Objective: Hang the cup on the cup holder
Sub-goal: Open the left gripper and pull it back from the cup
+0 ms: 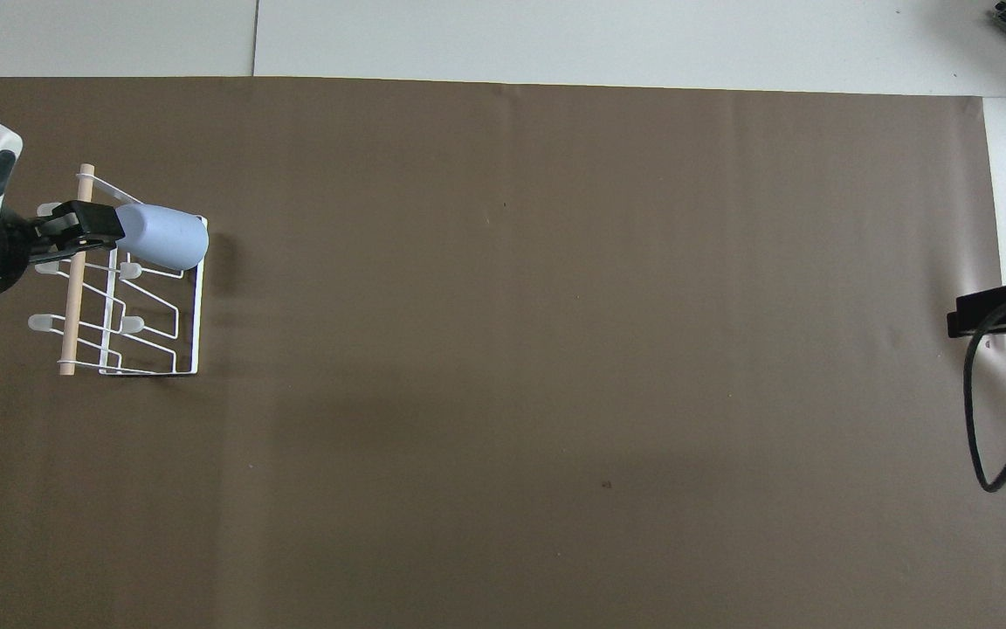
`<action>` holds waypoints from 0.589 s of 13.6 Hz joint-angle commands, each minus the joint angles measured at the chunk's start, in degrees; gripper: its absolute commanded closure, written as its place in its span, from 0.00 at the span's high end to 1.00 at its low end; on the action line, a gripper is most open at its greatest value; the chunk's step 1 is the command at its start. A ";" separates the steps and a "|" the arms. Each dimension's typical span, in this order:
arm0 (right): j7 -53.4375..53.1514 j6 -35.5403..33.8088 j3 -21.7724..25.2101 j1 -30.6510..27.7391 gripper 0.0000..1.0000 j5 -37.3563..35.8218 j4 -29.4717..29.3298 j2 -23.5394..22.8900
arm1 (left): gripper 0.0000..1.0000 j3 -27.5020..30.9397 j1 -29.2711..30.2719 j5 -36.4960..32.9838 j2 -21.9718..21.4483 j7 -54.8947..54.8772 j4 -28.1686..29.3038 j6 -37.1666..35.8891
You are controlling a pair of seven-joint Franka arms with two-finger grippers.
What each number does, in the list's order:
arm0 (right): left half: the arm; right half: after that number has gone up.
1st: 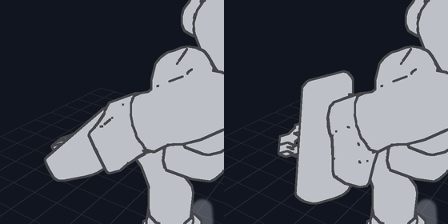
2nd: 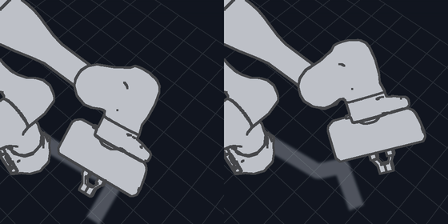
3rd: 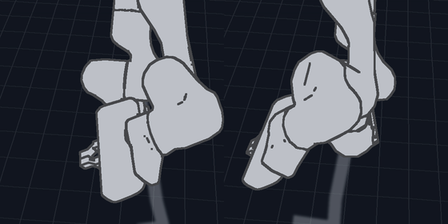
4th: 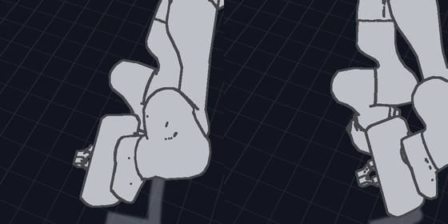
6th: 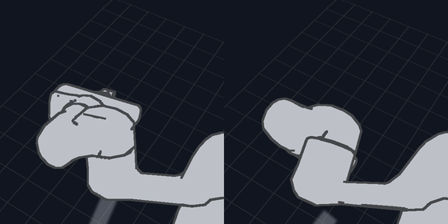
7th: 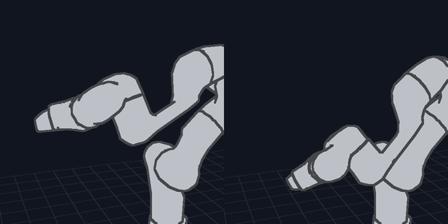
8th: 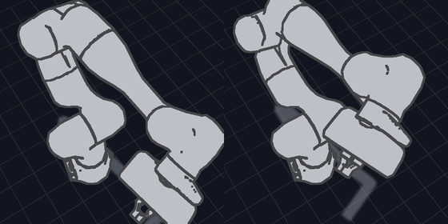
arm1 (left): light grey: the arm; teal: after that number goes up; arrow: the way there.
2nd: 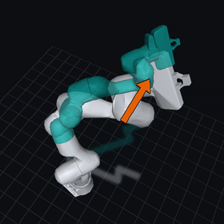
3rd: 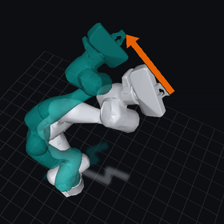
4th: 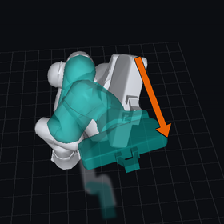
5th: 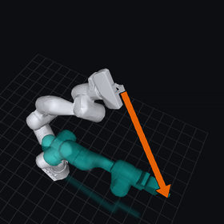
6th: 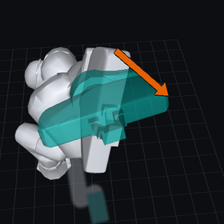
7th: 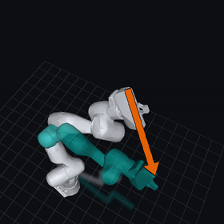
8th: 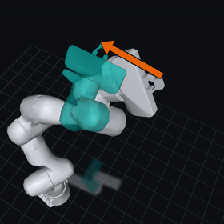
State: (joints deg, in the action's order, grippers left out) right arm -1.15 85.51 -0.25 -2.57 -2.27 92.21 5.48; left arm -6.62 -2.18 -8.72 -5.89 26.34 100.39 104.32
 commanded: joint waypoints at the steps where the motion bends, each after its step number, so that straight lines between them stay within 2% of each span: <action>1: 1.23 -0.79 -0.10 -0.41 1.00 1.30 -0.45 0.23 | 1.00 5.98 -1.77 7.46 0.18 -15.81 -5.01 -7.61; 3: 1.23 -0.79 -0.10 -0.42 1.00 1.39 -0.45 0.23 | 1.00 8.36 -1.68 12.04 0.70 -25.68 -9.40 -14.64; 4: 1.23 -0.70 -0.10 -0.42 1.00 1.48 -0.45 0.23 | 1.00 8.55 -1.68 11.97 0.96 -27.63 -10.82 -17.37; 8: 1.23 -0.70 -0.01 -0.50 1.00 1.48 -0.36 0.23 | 1.00 7.67 -1.16 11.97 2.27 -28.45 -16.26 -25.28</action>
State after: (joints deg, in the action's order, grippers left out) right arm -1.12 85.51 -0.24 -2.58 -2.00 92.15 5.48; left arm 0.80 -2.77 2.57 -5.80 -1.08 88.81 83.87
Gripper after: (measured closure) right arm 0.000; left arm 0.000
